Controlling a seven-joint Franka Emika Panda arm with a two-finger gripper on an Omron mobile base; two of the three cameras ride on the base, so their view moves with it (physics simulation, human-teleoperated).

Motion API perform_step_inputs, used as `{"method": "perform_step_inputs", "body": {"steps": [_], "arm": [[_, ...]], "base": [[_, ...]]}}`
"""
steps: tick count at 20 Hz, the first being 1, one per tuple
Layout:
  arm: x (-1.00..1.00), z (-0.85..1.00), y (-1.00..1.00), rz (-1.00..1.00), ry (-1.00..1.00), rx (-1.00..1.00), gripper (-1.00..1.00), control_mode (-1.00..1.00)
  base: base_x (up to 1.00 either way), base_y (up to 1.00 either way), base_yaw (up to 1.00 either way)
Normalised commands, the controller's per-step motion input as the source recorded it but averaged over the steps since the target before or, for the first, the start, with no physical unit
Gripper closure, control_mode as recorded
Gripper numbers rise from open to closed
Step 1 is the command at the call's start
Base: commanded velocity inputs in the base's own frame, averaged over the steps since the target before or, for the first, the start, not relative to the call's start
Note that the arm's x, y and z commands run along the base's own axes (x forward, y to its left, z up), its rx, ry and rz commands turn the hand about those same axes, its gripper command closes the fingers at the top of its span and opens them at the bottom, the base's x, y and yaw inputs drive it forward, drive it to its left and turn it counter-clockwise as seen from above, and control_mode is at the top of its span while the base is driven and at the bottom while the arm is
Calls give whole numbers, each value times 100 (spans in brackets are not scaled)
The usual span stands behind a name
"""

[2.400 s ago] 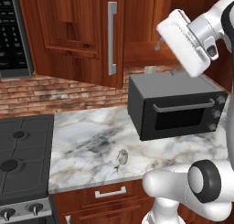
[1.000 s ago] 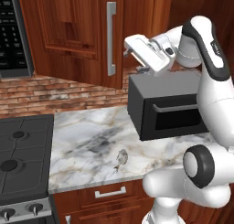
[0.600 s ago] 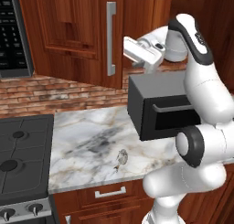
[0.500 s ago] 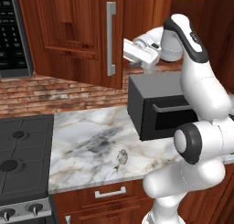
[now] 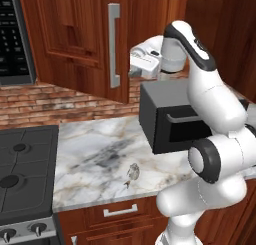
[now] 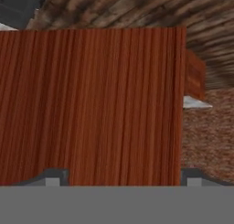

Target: Retrieve the tupperware from the cabinet, then place the raw meat into the tupperware to avoid contamination.

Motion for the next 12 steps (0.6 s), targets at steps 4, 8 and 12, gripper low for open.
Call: {"method": "perform_step_inputs", "body": {"steps": [4, 8, 12], "arm": [[-35, -25, 59, -21, 0, 0, -100, -100], [-23, -12, 58, -23, 0, 0, -100, -100], [-18, -8, 59, -23, -1, 0, -100, -100]], "base": [[0, 0, 0], [0, 0, 0], [0, 0, 0]]}}
